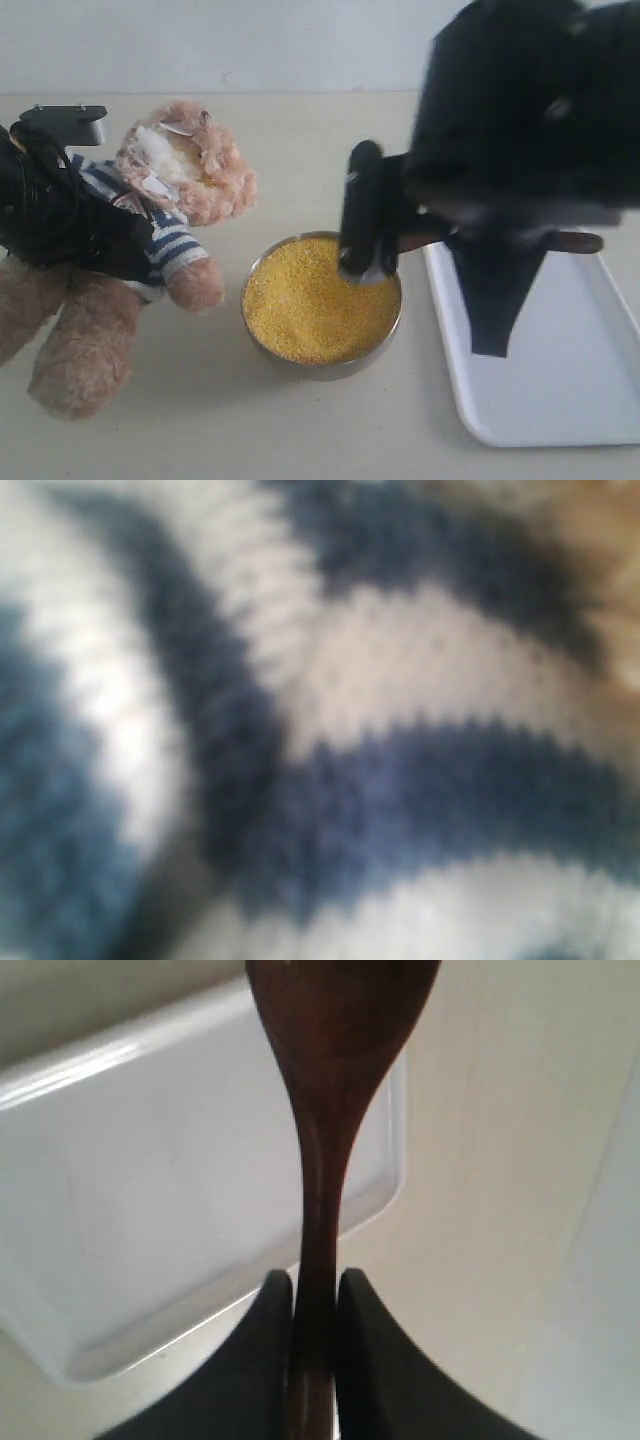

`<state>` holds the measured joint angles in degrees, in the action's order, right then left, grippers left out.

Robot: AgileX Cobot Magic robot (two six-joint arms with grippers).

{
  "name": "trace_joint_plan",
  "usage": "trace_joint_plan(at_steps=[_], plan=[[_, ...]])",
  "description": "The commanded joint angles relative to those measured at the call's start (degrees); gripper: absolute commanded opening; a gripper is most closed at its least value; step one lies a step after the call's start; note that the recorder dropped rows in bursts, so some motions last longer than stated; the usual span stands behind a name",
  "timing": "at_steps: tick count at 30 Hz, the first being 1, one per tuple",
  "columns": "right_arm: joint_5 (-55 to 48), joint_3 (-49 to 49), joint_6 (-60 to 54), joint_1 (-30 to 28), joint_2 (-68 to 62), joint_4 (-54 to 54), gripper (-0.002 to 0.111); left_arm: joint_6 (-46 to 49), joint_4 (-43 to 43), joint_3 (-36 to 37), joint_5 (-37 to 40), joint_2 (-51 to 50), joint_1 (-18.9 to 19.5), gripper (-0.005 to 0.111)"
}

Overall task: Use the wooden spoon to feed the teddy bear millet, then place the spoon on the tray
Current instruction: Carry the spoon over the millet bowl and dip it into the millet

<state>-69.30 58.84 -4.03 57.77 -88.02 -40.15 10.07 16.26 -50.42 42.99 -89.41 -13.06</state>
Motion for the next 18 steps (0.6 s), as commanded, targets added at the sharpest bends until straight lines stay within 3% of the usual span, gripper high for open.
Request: trace_joint_plan(at_steps=[1,5,18], plan=[[-0.66,2.82,-0.63,8.32,-6.40,-7.99,0.000,0.70,0.58,0.03,0.39,0.62,0.01,0.004],[-0.66,4.19,-0.92,11.56,-10.59,-14.86,0.000,0.70,0.44,0.03,0.40,0.62,0.01,0.004],[-0.66,4.08,-3.68,11.83,-16.65,-19.95,0.000,0.93,0.44,0.03,0.17,0.62,0.01,0.004]])
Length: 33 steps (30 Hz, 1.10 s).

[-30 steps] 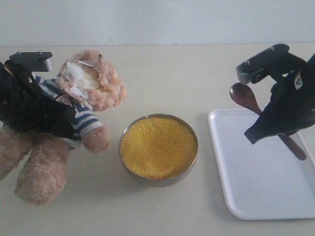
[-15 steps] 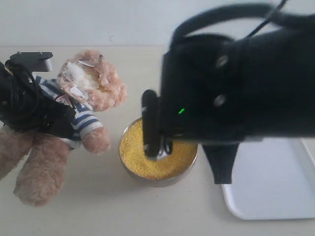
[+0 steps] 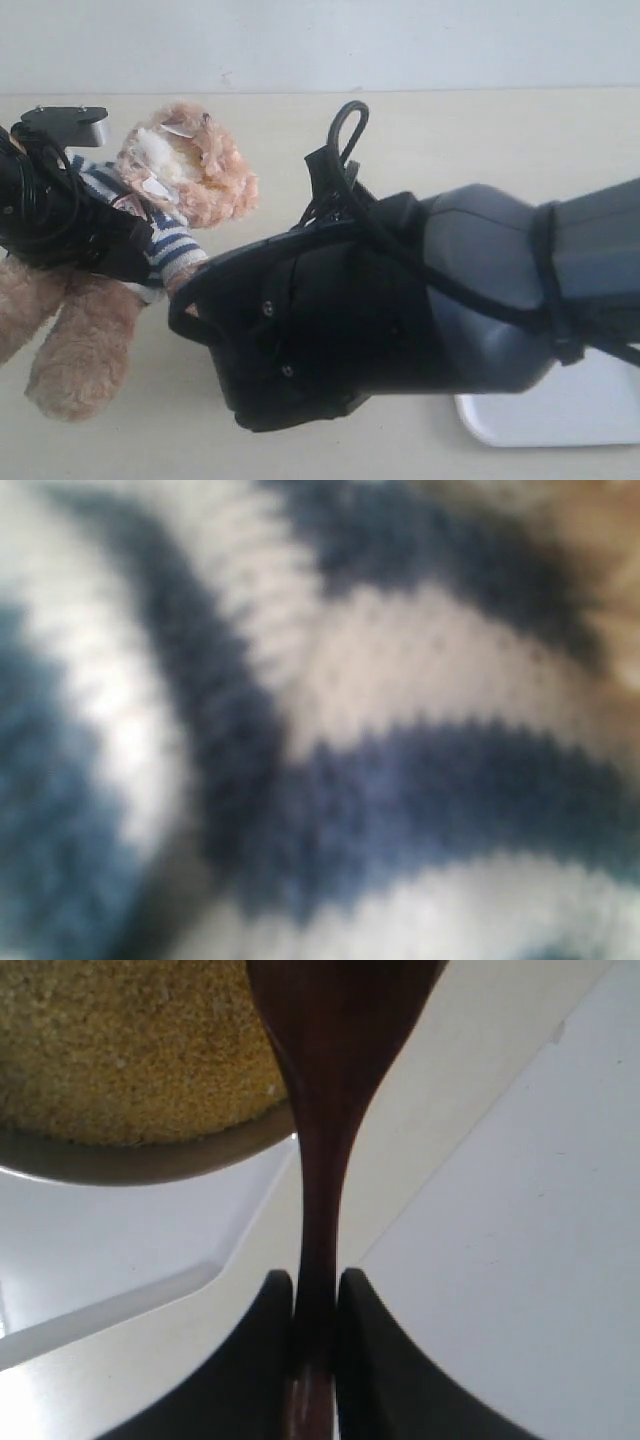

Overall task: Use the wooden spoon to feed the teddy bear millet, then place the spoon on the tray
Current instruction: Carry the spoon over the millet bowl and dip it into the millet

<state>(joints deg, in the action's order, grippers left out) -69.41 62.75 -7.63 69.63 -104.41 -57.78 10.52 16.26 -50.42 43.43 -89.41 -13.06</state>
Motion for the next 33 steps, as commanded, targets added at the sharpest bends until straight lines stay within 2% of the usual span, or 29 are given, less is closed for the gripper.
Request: trace_joint_plan(at_steps=[1,12,18,33], plan=[[-0.56,0.18,0.26,-0.04,-0.27,-3.40,0.000,0.47,0.44,0.03,-0.27,0.62,0.01,0.004],[-0.56,-0.06,0.68,-5.19,-0.27,-3.78,0.000,0.47,0.65,0.03,0.07,0.62,0.01,0.004],[-0.56,-0.06,-0.67,-5.09,-0.27,0.05,0.000,0.47,0.65,0.03,-0.04,0.62,0.01,0.004],[-0.56,-0.06,-0.54,-5.09,-1.91,1.17,0.000,0.47,0.65,0.03,-0.26,0.62,0.01,0.004]])
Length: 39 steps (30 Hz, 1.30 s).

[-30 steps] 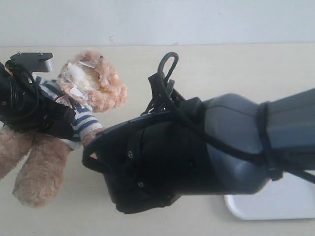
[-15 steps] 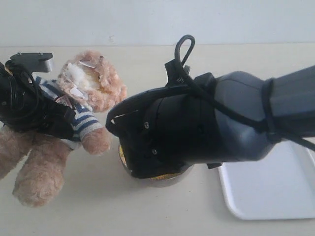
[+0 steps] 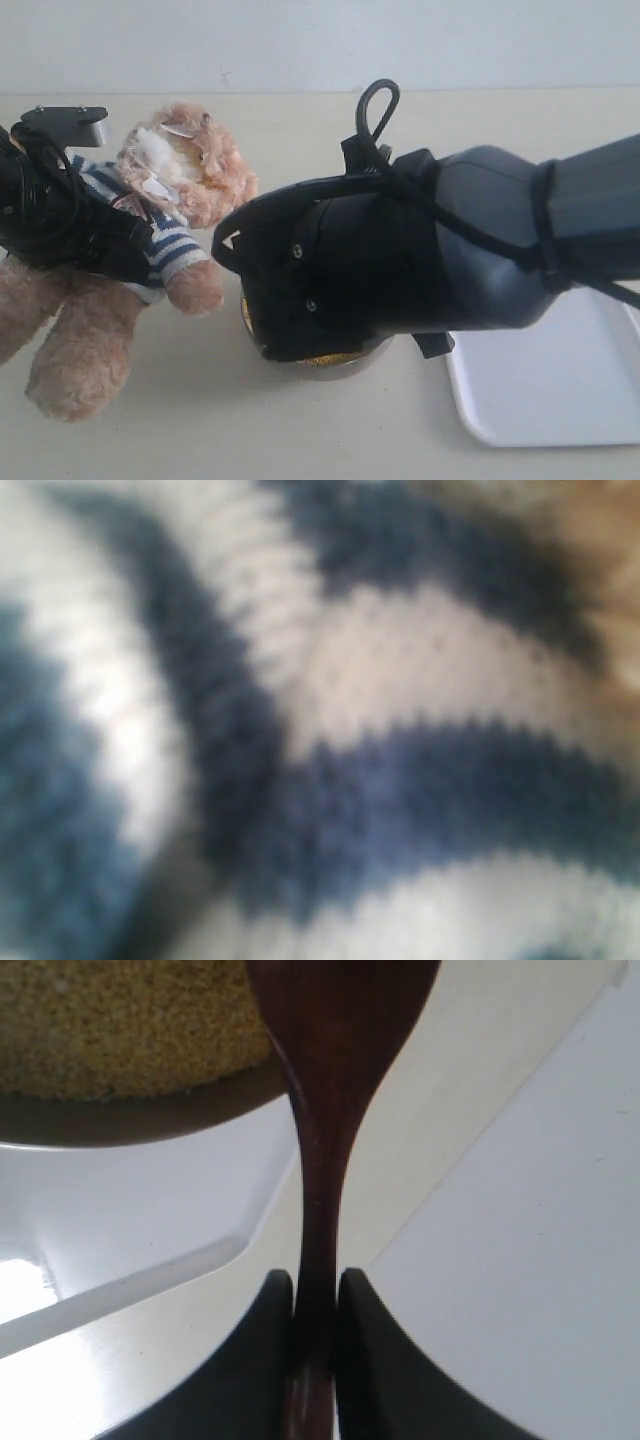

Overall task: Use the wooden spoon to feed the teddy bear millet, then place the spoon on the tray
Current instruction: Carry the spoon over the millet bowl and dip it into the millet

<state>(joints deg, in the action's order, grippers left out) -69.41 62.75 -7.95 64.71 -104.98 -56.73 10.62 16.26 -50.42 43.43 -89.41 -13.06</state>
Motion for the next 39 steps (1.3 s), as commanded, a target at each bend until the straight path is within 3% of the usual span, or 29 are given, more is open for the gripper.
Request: trace_joint_plan(at_steps=[1,13,30,39], plan=[[-0.56,-0.06,-0.22,-0.04,-2.04,0.12,0.000,0.37,0.65,0.03,-0.26,0.62,0.01,0.004],[-0.56,-0.06,0.36,4.39,-3.71,3.00,0.000,0.37,0.65,0.03,-0.40,0.62,0.01,0.004],[1.52,-0.06,0.36,4.39,-3.71,12.08,0.000,0.78,0.65,0.03,-0.41,0.62,0.01,0.004],[1.62,0.28,1.56,-1.49,-3.11,22.12,0.000,0.79,0.65,0.03,-0.30,0.62,0.01,0.004]])
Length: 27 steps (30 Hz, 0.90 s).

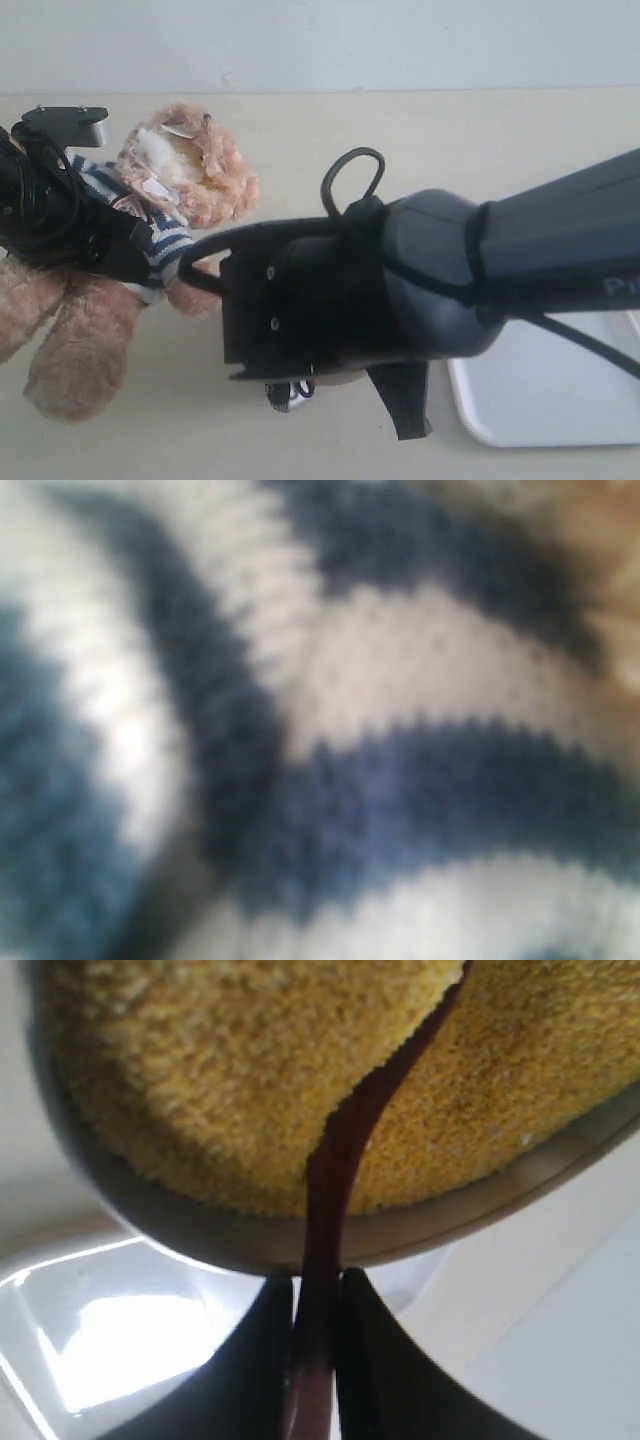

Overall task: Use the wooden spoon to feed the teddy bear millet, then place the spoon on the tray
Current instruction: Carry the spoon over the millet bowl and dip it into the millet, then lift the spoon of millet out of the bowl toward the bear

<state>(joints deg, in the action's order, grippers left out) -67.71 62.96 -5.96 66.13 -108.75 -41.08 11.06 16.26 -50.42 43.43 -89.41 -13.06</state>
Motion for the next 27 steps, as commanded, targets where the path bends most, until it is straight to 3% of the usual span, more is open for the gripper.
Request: trace_joint_plan(at_steps=[1,19,22,27], plan=[[0.06,0.07,-0.42,-3.25,0.79,6.61,0.000,0.35,0.65,0.03,-0.30,0.62,0.01,0.004],[-0.65,6.21,-2.28,-3.86,2.89,6.88,0.000,0.35,0.89,0.03,-0.92,0.62,0.01,0.004],[-1.34,6.37,-6.11,-4.33,2.89,11.93,0.000,0.35,0.89,0.03,-0.80,0.62,0.01,0.004],[-2.26,6.37,-8.18,-11.37,2.89,25.19,0.000,0.53,0.89,0.03,-0.33,0.62,0.01,0.004]])
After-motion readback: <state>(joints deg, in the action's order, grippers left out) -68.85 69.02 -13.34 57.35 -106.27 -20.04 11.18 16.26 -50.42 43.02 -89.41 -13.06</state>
